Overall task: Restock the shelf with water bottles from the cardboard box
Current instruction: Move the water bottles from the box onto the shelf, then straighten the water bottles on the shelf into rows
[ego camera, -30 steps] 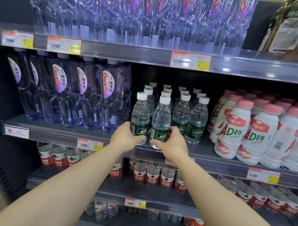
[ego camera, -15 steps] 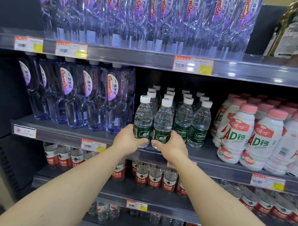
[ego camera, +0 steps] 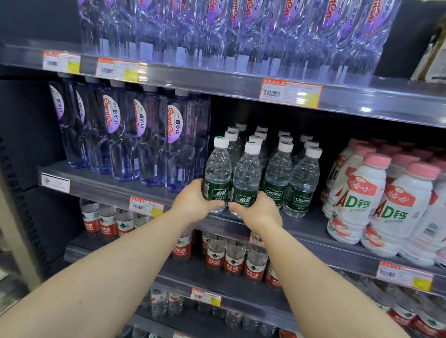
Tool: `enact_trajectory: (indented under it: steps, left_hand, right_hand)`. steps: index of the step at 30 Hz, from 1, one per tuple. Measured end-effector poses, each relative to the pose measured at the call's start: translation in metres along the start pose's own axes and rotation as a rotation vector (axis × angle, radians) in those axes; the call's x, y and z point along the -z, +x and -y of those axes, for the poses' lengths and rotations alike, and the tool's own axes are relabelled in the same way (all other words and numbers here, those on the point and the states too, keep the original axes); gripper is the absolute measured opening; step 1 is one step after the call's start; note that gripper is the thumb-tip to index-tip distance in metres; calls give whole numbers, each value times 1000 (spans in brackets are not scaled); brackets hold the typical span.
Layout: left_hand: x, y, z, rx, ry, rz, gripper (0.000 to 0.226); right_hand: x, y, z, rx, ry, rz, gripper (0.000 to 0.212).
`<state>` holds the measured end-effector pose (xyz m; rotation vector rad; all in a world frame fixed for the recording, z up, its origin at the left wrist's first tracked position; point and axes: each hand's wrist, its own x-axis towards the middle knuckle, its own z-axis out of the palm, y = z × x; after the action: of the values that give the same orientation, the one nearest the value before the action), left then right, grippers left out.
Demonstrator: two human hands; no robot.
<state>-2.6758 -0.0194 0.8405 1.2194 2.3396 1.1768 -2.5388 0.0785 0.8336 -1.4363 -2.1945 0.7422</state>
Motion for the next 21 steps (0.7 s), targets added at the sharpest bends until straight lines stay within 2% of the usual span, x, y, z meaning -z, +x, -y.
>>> enact_trajectory:
  steps: [5, 9, 13, 16, 21]
  left_hand:
    - [5, -19, 6, -40, 11, -35, 83]
    - [21, -42, 16, -57, -7, -22, 88]
    - [56, -78, 44, -80, -7, -24, 81]
    - [94, -116, 90, -86, 30, -24, 80]
    - [169, -184, 203, -12, 217, -34, 83]
  right_hand:
    - [5, -11, 2, 15, 107, -28, 89]
    - [0, -43, 4, 98, 193, -218, 90]
    - [-20, -96, 26, 163, 226, -364, 72]
    - [-61, -142, 55, 228, 237, -268, 66]
    - [-169, -219, 108, 306, 143, 17, 75]
